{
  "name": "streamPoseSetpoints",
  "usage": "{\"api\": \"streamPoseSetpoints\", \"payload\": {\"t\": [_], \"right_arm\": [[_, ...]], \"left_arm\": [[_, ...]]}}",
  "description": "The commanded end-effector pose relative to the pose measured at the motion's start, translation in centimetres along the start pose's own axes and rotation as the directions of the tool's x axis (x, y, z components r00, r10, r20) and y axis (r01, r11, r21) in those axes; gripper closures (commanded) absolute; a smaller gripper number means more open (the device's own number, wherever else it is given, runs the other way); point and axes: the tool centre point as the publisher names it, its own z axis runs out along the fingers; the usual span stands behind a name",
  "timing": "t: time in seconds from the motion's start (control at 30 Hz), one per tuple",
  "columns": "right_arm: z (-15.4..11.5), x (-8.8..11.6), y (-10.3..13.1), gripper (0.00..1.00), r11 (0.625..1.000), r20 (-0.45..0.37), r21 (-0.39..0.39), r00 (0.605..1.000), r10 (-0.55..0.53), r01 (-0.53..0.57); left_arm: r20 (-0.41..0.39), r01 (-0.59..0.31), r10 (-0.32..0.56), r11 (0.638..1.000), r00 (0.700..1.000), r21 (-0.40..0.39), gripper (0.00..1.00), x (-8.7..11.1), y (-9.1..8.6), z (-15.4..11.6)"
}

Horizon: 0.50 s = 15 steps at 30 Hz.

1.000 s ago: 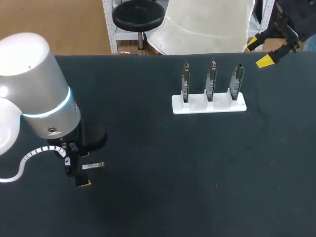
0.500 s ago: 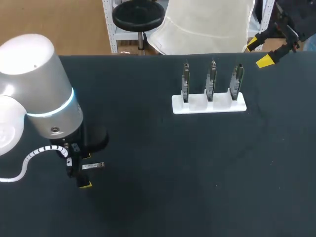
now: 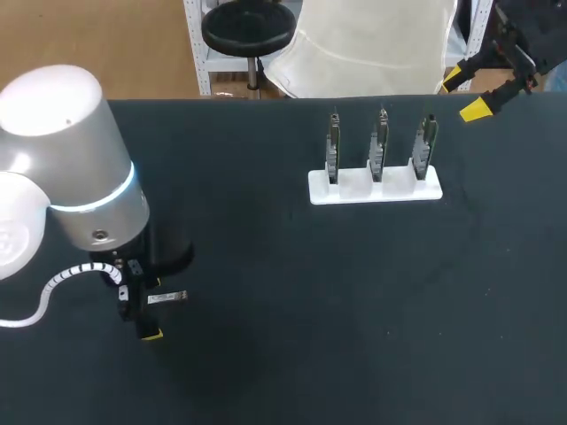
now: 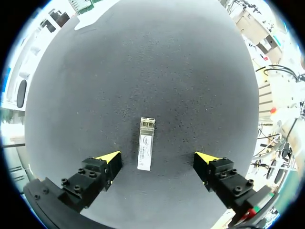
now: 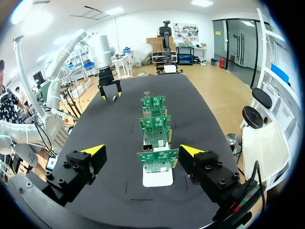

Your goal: Pick up the optical module with the left hand, and insert it into the network port with the right hand.

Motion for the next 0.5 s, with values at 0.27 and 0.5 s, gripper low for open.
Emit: {"api": "streamPoseSetpoints", "payload": {"t": [0.27,0.5], "right_arm": [[0.06,0.0,0.23,0.0,1.0,0.0,0.006,1.0,-0.001,0.001],[0.06,0.0,0.23,0.0,1.0,0.0,0.006,1.0,-0.001,0.001]], "left_arm": [[-0.006,-0.009,0.009,1.0,1.0,-0.001,1.0,-0.28,0.5,0.39],[-0.003,-0.006,0.006,1.0,1.0,-0.009,1.0,-0.44,0.8,0.22]]}}
